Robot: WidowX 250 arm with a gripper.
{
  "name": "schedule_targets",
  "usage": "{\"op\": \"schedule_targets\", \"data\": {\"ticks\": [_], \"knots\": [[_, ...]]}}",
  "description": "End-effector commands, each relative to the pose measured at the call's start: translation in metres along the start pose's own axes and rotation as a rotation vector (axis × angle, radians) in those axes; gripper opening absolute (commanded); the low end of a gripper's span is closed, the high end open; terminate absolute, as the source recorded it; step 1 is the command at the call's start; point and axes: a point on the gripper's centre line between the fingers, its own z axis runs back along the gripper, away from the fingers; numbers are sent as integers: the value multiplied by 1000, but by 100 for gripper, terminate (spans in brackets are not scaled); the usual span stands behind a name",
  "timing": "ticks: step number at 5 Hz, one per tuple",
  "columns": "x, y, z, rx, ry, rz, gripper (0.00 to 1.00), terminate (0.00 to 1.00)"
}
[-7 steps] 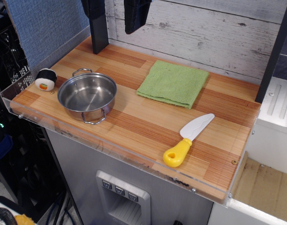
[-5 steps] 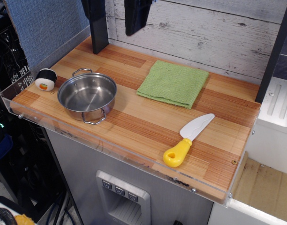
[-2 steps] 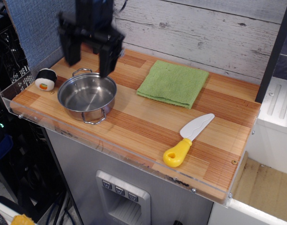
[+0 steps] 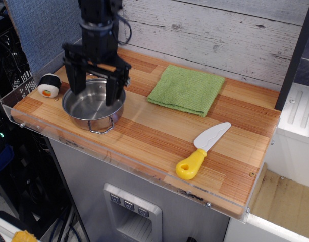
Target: Place the metal pot on the green cloth.
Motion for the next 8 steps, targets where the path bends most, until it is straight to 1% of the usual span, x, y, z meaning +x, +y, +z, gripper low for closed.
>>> {"op": "schedule_targets", "data": {"ticks": [1, 2, 3, 4, 5, 6, 7, 8], "knots": [[5, -7, -8, -46, -17, 16, 100, 0], [7, -7, -17, -57, -7, 34, 100, 0], [11, -4, -29, -42, 14, 45, 100, 0], [16, -3, -31, -15, 2, 47, 100, 0], [17, -5, -25, -1, -14, 53, 0, 0], [14, -5, -15, -4, -42, 49, 0, 0], [2, -4, 2, 7, -95, 58, 0, 0], [-12, 4, 15, 1, -123, 99, 0, 0]]}}
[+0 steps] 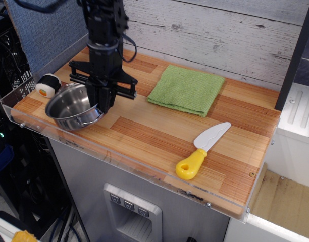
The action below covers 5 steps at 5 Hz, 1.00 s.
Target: Place the metal pot on the green cloth.
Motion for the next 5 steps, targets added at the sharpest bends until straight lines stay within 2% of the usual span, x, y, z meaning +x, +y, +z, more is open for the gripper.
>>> {"op": "schedule_targets", "data": {"ticks": [1, 2, 3, 4, 5], "knots": [[-15, 14, 46, 27, -102, 44, 0, 0], [-5, -10, 69, 69, -142, 2, 0, 0], [18, -45, 84, 79, -194, -25, 0, 0], [49, -76, 92, 89, -202, -52, 0, 0], [79, -98, 79, 83, -178, -72, 0, 0]]}}
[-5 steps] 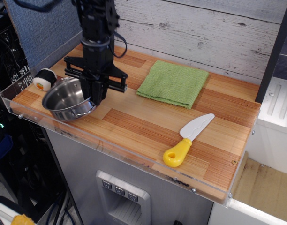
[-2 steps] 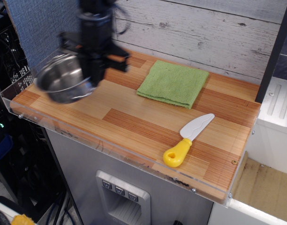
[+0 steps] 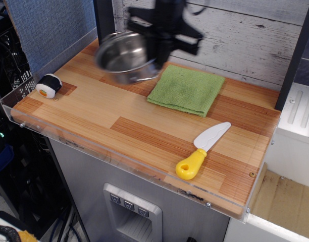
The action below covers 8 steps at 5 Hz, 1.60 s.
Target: Place the metal pot on the green cloth.
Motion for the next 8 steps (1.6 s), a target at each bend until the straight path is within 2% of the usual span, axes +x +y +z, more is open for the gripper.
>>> {"op": "schedule_targets", "data": {"ticks": [1, 2, 5, 6, 7, 8], "knots": [[44, -35, -21, -6, 14, -42, 0, 0], [43, -49, -38, 1, 40, -72, 0, 0], [34, -72, -44, -4, 20, -99, 0, 0], [32, -74, -44, 6, 39, -110, 100, 0], [30, -70, -29, -7, 2, -115, 100, 0], [27, -50, 2, -38, -67, -80, 100, 0]]}}
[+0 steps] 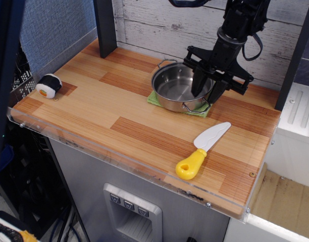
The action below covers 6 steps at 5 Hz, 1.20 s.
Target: Place the metal pot on the green cloth.
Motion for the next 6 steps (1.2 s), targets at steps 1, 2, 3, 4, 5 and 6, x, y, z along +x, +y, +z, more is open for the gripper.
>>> {"op": "schedule_targets", "data": {"ticks": [1, 2, 3, 4, 5, 6], "knots": [[-28, 59, 95, -83, -202, 121, 100, 0], [-68, 99, 117, -132, -166, 194, 100, 0], [-88, 117, 111, -196, -119, 183, 100, 0], [-92, 117, 100, -208, -82, 125, 100, 0], [-92, 117, 100, -208, -82, 125, 100, 0], [-92, 117, 100, -208, -82, 125, 100, 0]]}}
